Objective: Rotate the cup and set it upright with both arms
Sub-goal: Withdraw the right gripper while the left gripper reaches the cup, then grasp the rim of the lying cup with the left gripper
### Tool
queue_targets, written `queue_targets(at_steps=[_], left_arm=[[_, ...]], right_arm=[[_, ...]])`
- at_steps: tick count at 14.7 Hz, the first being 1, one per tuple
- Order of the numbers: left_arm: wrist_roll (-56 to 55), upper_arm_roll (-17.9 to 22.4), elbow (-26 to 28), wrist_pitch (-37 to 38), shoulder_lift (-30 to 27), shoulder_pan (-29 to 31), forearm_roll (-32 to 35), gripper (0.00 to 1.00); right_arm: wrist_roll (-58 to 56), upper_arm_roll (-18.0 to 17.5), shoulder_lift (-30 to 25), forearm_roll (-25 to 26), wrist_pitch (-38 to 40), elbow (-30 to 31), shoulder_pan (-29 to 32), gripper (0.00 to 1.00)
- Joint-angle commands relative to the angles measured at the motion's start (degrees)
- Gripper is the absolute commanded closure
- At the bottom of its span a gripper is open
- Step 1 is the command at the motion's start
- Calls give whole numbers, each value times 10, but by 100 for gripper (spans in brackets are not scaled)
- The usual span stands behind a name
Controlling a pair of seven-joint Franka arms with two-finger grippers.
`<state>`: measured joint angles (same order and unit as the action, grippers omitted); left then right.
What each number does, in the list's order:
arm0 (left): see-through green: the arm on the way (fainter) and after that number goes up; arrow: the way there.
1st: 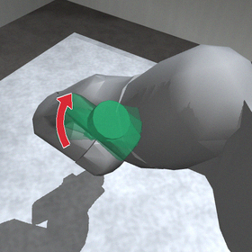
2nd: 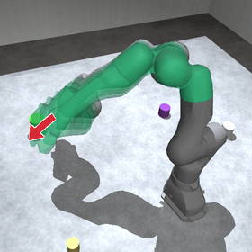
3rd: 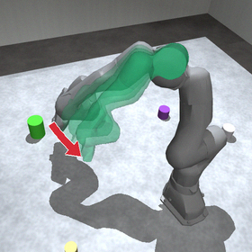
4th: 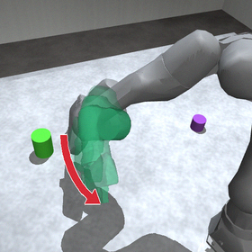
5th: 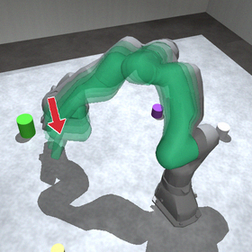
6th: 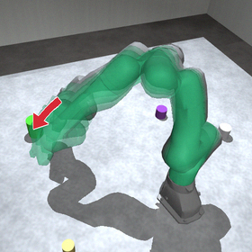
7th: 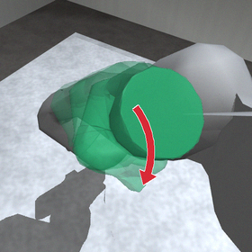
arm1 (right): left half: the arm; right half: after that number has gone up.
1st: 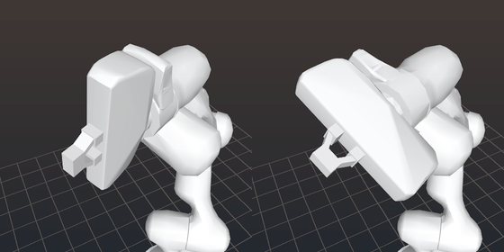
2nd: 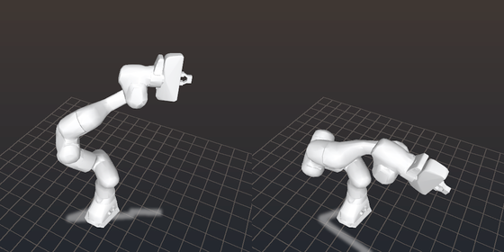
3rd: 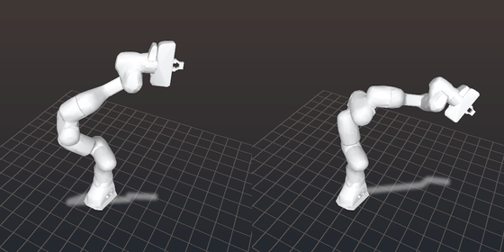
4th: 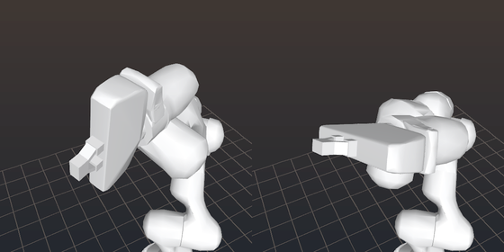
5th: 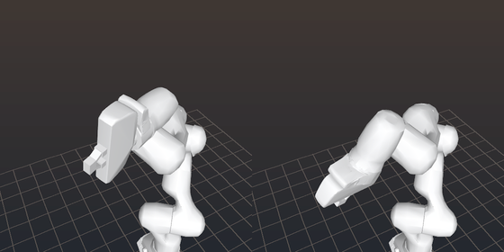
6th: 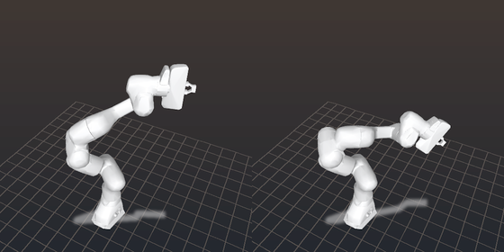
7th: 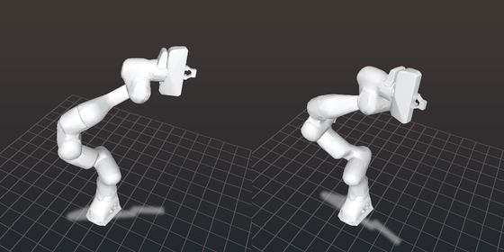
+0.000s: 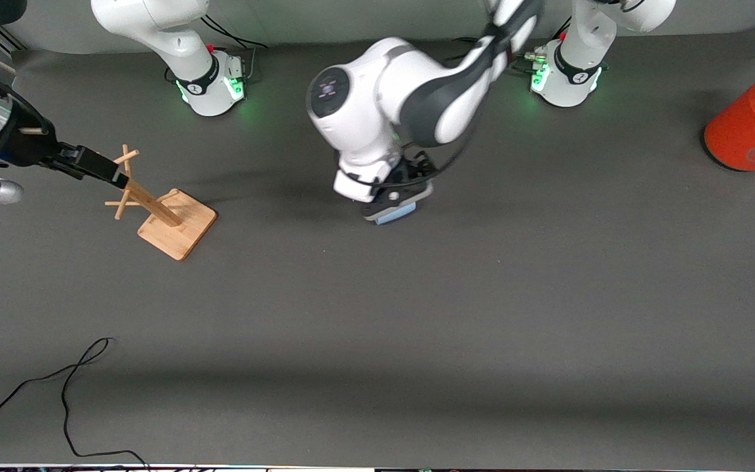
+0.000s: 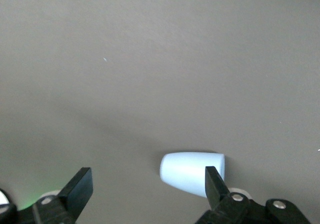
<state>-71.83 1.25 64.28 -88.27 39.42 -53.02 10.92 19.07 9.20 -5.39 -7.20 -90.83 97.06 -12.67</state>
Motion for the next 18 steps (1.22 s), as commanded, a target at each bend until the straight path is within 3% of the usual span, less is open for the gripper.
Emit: queue_targets(at_steps=[1,9,16,18], left_arm=[[-49,11,-51,19,58,-40,30,0],[-83,12,-46,-11,165,-88,60,0],[-98,11,-34,-14,177,-90,75,0],[-96,11,-31,13,175,-90,77,6]], right_arm=[[-38,12,-19,22,-11,18,-2,0],[-58,17,-10,24,-37,40,-3,0],[-57,17,-14,24,-47,50,-4,0],[-57,17,-15,24,-47,51,-3,0]])
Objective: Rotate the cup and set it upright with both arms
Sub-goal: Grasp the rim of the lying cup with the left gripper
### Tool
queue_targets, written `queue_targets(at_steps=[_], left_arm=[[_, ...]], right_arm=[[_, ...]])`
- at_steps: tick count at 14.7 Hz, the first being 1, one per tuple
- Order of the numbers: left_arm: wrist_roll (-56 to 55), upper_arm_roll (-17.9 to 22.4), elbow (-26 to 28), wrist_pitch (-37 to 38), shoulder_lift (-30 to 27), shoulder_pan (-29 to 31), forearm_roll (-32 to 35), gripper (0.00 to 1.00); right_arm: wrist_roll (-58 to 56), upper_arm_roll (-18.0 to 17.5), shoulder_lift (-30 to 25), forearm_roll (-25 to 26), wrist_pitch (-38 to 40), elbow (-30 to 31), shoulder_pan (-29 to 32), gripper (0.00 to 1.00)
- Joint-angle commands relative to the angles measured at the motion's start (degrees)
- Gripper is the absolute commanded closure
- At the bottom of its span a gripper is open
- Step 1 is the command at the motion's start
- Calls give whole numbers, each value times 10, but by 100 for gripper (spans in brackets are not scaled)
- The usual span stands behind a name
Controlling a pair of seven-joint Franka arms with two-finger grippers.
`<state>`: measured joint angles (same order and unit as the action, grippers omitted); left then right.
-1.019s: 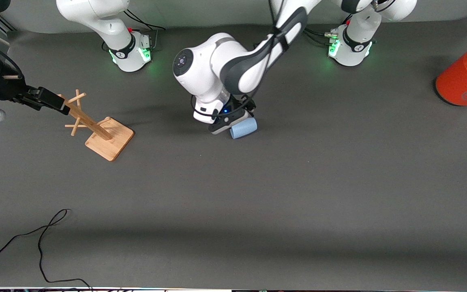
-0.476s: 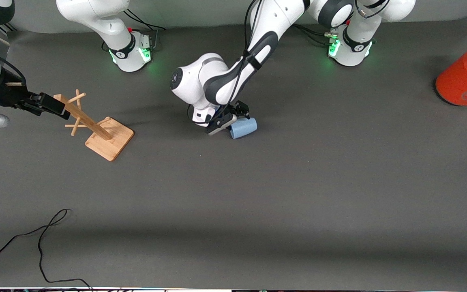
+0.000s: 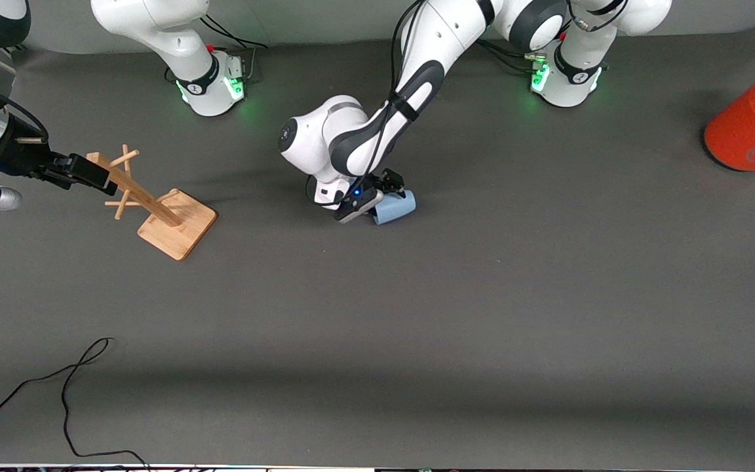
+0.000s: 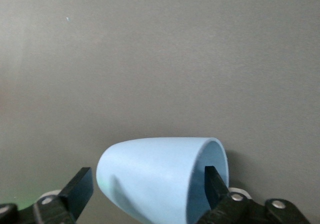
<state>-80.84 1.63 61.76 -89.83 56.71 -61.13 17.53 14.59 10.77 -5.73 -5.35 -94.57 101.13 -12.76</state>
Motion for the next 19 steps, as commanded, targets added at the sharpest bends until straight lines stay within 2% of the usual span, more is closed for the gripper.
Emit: queue_targets(at_steps=[1,2,5,6,12,16,17,19], left_arm=[[-5,7,-7,41,0,-9,10,13],[-5,7,-7,48,-2,-9,9,27],[-5,6,-9,53,-3,-10,4,79],[-3,6,-10,61,-5,-10,4,100],[10,4,-14,99,-51,0,2,100],[61,9,-3,105,-148,45,-52,100],[64,7,23,95,-189,69,-64,100],[104,6,131,27,-297,101,-86,100]], right_arm=[[-13,1,-12,5,-9,10,-2,0],[-13,1,-12,5,-8,10,-2,0],[-12,1,-11,5,-9,10,-2,0],[-13,1,-11,5,-9,10,-3,0],[-13,1,-9,5,-11,10,-3,0],[-13,1,-9,5,-11,10,-3,0],[-12,1,-10,5,-11,10,-3,0],[-13,1,-10,5,-11,11,-3,0]])
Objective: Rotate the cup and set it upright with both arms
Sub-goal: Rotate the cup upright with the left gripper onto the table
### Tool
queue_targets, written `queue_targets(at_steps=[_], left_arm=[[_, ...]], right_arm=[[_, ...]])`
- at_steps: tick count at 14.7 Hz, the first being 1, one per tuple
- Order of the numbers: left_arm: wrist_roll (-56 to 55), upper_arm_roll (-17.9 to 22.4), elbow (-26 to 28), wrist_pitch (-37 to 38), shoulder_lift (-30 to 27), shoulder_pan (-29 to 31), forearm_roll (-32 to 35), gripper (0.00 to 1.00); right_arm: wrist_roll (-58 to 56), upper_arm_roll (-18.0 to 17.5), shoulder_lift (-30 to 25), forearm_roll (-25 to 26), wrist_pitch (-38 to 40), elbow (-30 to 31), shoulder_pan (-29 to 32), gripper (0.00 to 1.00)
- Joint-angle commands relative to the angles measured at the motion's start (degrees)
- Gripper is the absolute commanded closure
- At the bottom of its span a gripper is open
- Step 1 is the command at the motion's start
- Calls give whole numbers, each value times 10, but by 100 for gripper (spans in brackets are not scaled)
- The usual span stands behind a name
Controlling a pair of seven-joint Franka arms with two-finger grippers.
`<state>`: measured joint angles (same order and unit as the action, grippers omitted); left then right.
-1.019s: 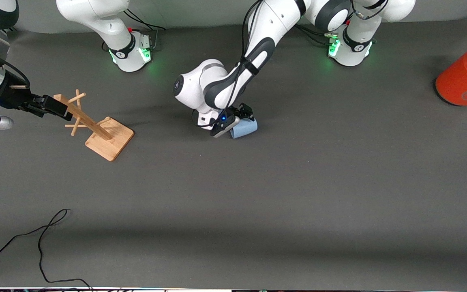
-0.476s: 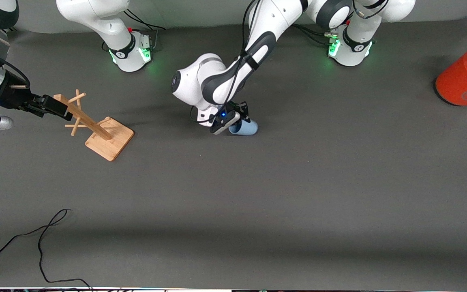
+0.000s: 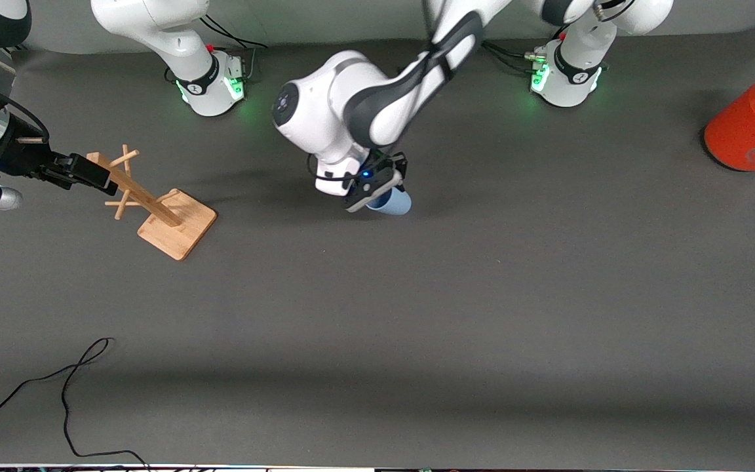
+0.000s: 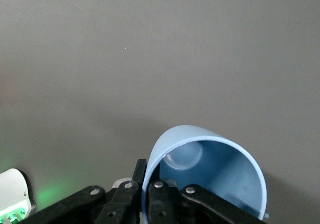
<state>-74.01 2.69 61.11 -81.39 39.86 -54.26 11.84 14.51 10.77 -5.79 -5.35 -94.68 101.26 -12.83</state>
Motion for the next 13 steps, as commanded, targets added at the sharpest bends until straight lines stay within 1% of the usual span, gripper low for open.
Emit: queue_targets(at_steps=[1,3,4,5,6,8,10,11,13], left_arm=[[60,-4,212,-99,-190,49,-47,100],[111,-4,361,-194,-294,73,-58,100],[133,-3,429,-246,-329,83,-59,100],[155,-3,488,-308,-348,94,-70,100],[176,-2,526,-368,-348,100,-94,100],[188,-2,560,-468,-309,100,-108,100],[192,-4,567,-545,-250,96,-109,100],[191,-4,566,-568,-223,90,-109,100],[191,-7,566,-603,-189,90,-109,100]], right_arm=[[-12,1,-8,5,-10,9,-3,0],[-12,0,-8,5,-16,9,-4,0],[-12,0,-8,4,-18,10,-4,0],[-12,0,-7,4,-18,10,-4,0],[-12,0,-8,4,-17,10,-4,0],[-17,0,-6,4,-17,10,-4,0],[-19,0,-5,7,-17,10,-4,0],[-19,0,-5,10,-18,10,-4,0],[-19,0,-5,10,-18,10,-4,0]])
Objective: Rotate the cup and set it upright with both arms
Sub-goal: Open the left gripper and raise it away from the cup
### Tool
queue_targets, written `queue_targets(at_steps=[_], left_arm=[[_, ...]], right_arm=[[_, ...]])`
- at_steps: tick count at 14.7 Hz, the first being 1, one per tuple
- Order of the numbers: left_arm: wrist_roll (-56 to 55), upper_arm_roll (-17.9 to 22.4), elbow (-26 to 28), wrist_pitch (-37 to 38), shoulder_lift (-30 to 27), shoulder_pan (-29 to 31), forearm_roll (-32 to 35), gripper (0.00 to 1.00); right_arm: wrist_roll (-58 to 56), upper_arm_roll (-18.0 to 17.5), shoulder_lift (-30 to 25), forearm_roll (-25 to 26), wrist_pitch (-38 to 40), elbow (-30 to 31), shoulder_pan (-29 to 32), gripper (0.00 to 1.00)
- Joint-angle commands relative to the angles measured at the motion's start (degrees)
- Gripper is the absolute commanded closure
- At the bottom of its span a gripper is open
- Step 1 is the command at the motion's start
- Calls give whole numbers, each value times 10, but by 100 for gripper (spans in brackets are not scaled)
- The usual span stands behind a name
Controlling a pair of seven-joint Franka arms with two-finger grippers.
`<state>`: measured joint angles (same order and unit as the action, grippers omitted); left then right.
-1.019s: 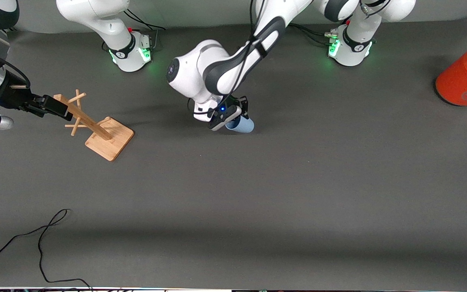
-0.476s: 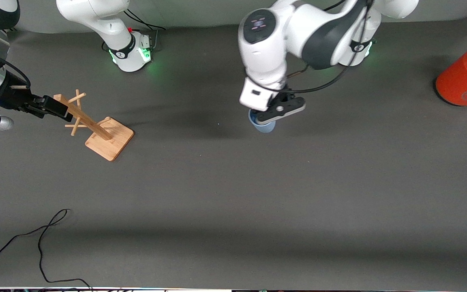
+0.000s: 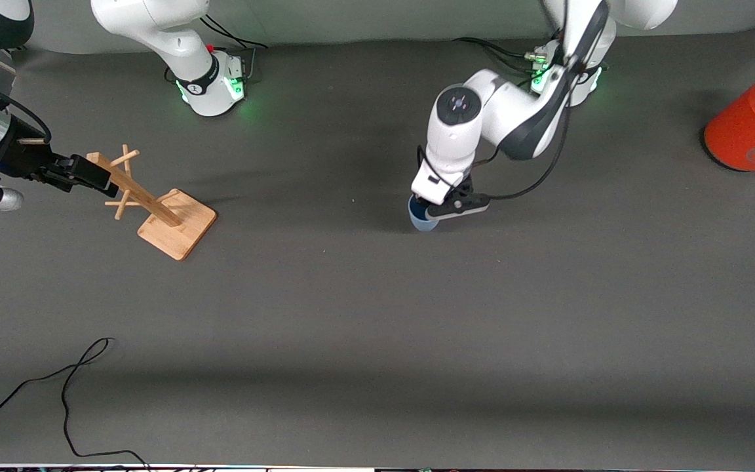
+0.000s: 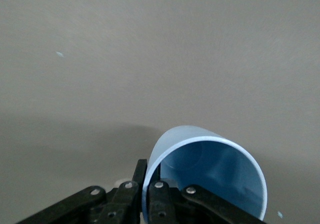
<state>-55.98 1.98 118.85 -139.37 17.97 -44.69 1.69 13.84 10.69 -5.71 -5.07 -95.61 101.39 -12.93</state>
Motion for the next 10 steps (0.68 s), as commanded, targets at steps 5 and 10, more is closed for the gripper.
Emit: queue_targets(at_steps=[5,10], left_arm=[[12,-9,-14,-41,53,-4,-8,100],[11,-10,-20,3,21,-4,-9,0]], right_arm=[[-15,1,-7,7,-12,8,-2,0],[-60,1,-7,24,-26,7,-2,0]])
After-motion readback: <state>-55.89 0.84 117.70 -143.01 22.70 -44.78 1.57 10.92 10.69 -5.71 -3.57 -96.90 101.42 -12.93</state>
